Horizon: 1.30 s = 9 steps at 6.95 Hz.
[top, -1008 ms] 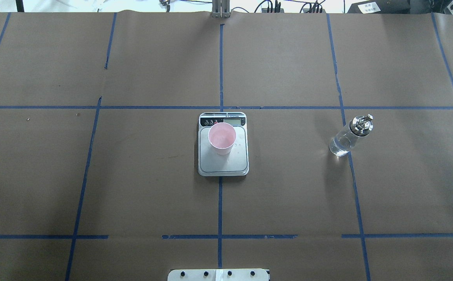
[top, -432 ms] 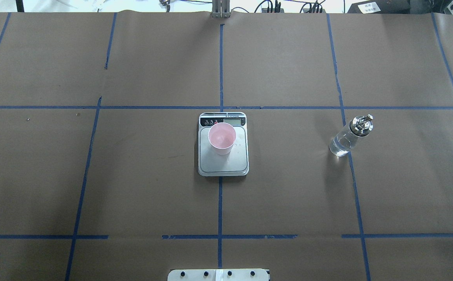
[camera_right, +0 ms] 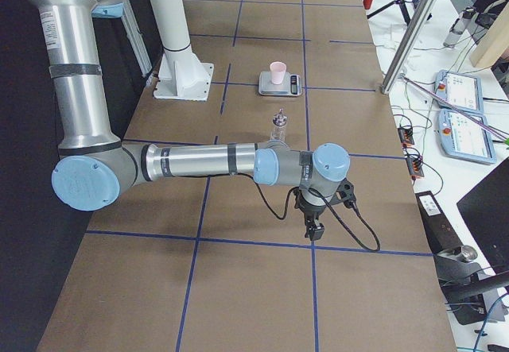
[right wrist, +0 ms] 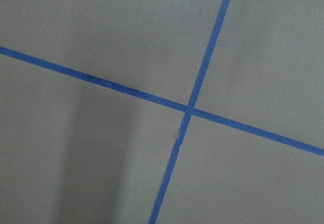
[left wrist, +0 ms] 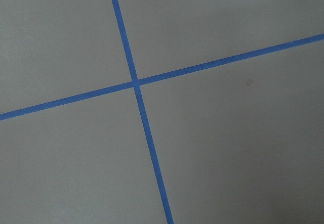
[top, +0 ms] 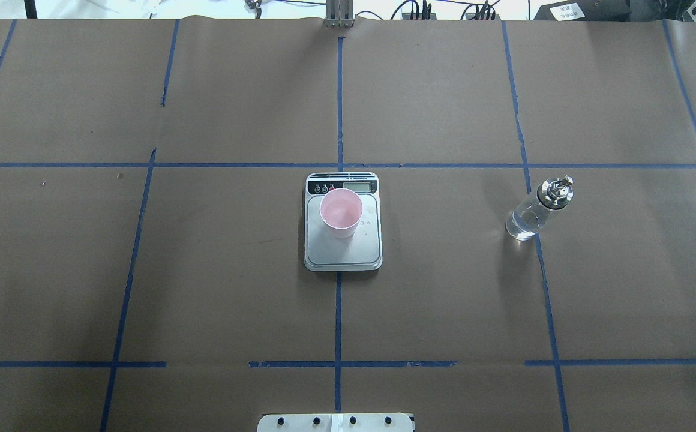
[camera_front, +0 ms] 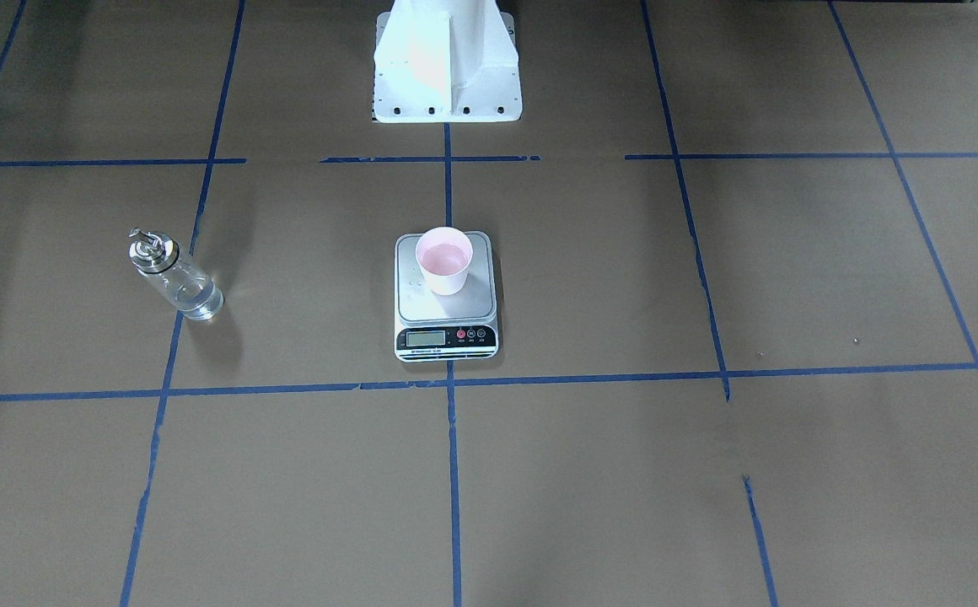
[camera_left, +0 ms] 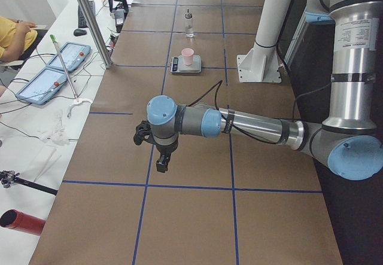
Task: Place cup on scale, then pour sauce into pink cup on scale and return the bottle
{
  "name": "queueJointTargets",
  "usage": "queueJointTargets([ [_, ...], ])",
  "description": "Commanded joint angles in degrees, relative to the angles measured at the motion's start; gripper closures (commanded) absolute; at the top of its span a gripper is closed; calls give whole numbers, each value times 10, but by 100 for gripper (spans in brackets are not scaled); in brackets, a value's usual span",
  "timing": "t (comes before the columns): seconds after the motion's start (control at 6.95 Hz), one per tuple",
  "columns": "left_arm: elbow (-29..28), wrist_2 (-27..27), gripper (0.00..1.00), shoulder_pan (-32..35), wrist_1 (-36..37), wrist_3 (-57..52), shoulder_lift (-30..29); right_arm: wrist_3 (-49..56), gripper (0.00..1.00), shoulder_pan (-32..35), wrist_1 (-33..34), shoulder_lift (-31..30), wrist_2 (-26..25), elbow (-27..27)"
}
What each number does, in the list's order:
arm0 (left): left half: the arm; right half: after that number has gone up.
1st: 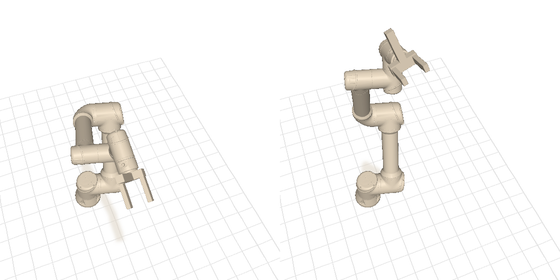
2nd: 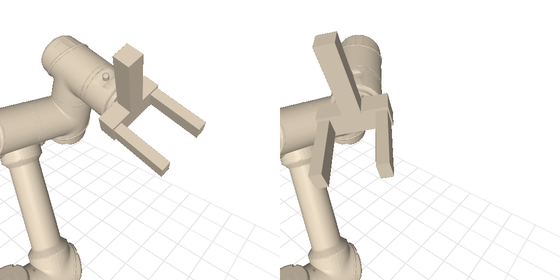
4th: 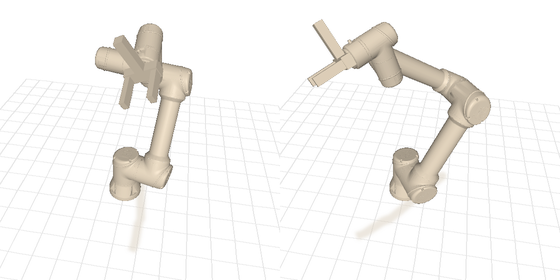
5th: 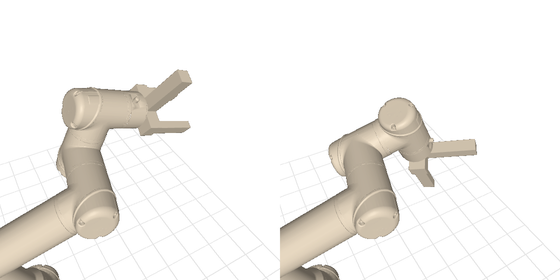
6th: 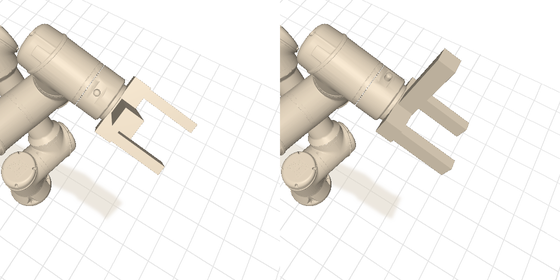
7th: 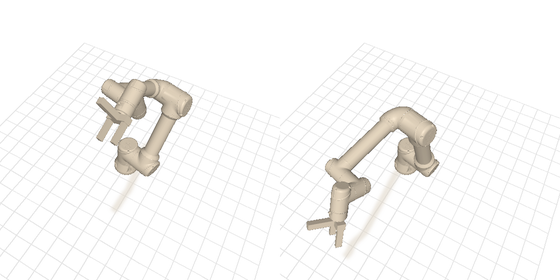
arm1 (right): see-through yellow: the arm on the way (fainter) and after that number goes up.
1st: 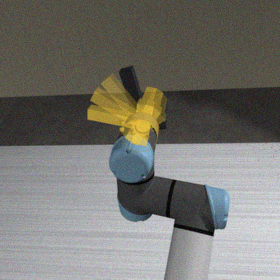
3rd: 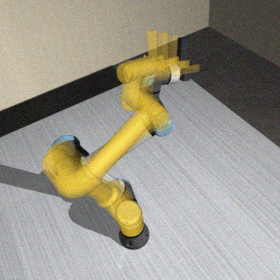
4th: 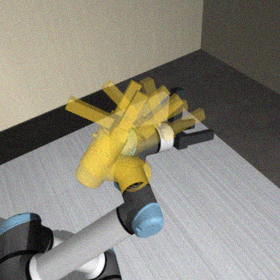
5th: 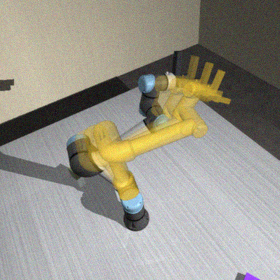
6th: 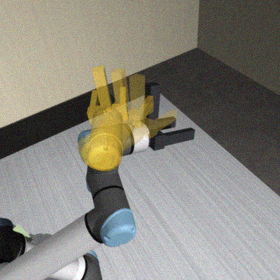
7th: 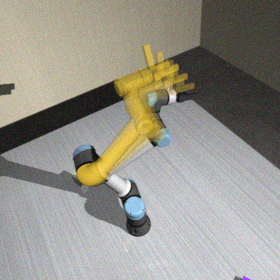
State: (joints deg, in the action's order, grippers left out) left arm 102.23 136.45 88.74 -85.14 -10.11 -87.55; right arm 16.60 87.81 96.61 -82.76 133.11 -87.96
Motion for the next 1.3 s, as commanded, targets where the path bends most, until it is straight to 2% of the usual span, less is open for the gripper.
queueJointTargets([
  [0.0,-2,-2,0,-1,-2,-1,0,-2,0,-1,-2,2,2,2],
  [0.43,-12,-7,0,4,1,0,7,-46,0,-2,-4,4,26,2],
  [0.72,-61,-7,0,56,0,-4,-1,-46,0,-2,-4,4,25,5],
  [1.15,-55,-4,0,60,2,-1,-2,-46,0,-2,-5,3,25,0],
])
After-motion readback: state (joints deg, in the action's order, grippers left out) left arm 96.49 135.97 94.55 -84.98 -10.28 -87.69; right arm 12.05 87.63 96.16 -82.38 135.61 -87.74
